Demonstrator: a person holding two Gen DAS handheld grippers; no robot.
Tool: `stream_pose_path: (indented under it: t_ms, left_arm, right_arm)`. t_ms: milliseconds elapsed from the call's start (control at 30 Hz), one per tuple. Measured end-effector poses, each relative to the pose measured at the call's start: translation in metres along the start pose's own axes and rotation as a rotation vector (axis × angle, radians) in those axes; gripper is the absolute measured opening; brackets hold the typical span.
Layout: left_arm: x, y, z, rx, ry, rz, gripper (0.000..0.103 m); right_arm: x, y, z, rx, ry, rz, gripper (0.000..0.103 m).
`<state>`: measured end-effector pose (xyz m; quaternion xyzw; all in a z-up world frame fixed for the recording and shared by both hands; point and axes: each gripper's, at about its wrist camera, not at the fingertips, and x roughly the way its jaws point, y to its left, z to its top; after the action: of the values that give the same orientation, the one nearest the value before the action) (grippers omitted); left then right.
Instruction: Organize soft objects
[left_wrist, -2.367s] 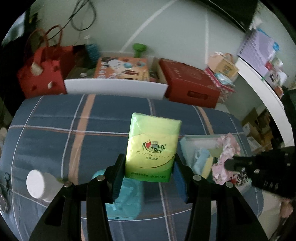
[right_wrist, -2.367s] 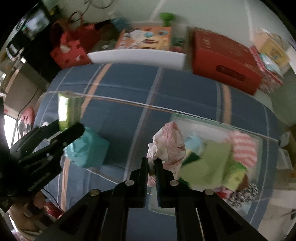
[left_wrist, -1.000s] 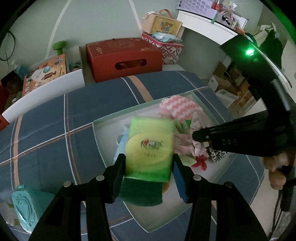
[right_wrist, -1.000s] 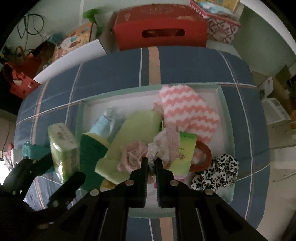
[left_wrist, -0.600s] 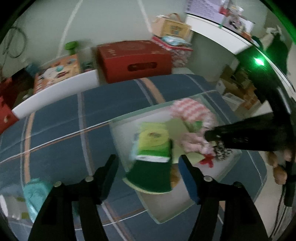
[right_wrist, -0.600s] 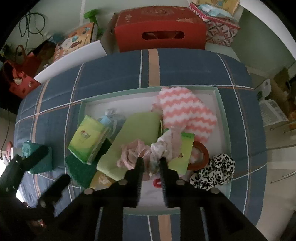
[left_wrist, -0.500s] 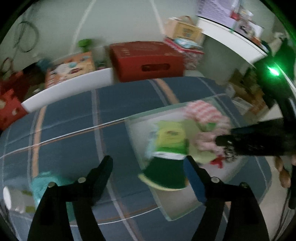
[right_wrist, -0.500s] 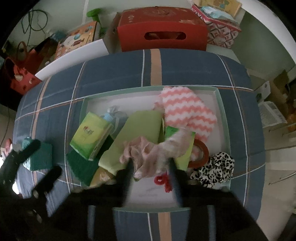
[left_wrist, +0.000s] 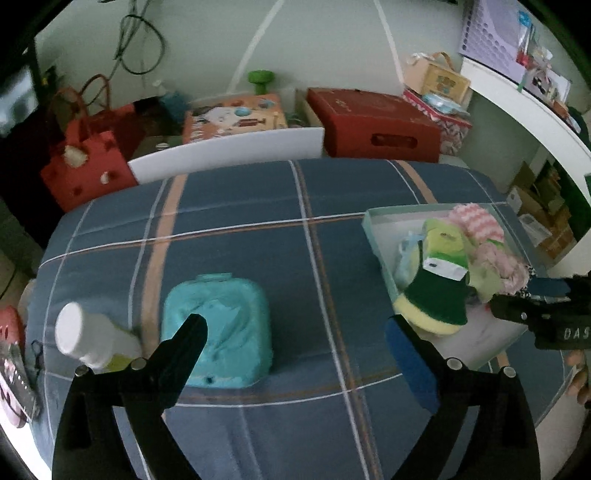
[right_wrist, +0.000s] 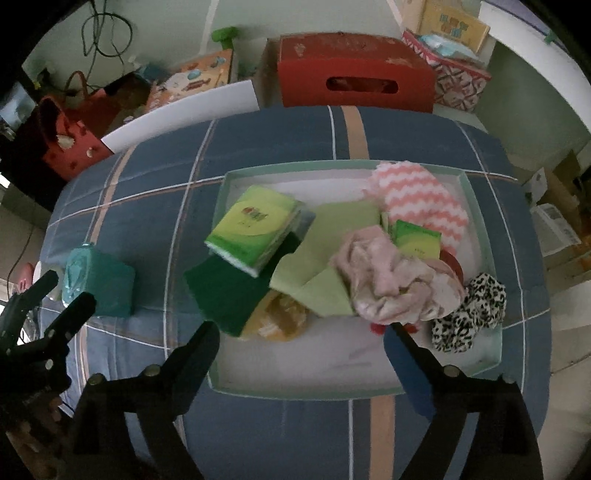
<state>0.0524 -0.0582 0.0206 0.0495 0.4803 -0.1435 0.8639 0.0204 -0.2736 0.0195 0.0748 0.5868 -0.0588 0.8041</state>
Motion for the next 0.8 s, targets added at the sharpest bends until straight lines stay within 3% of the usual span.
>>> stream_pose_path:
  t_ms: [167,800]
  left_arm:
    - [-0.015,0.01,-0.011,-0.043,-0.044,0.023,0.097]
    - [-0.016,0.033,-0.089,-0.058,0.074,0.185,0.097]
  right_arm:
    - [-0.012,0.01,-0.021,0.04,-0.049,0.009,0.092]
    - [0.012,0.083,-0.093,-0.041,-0.087,-0.006,0.092]
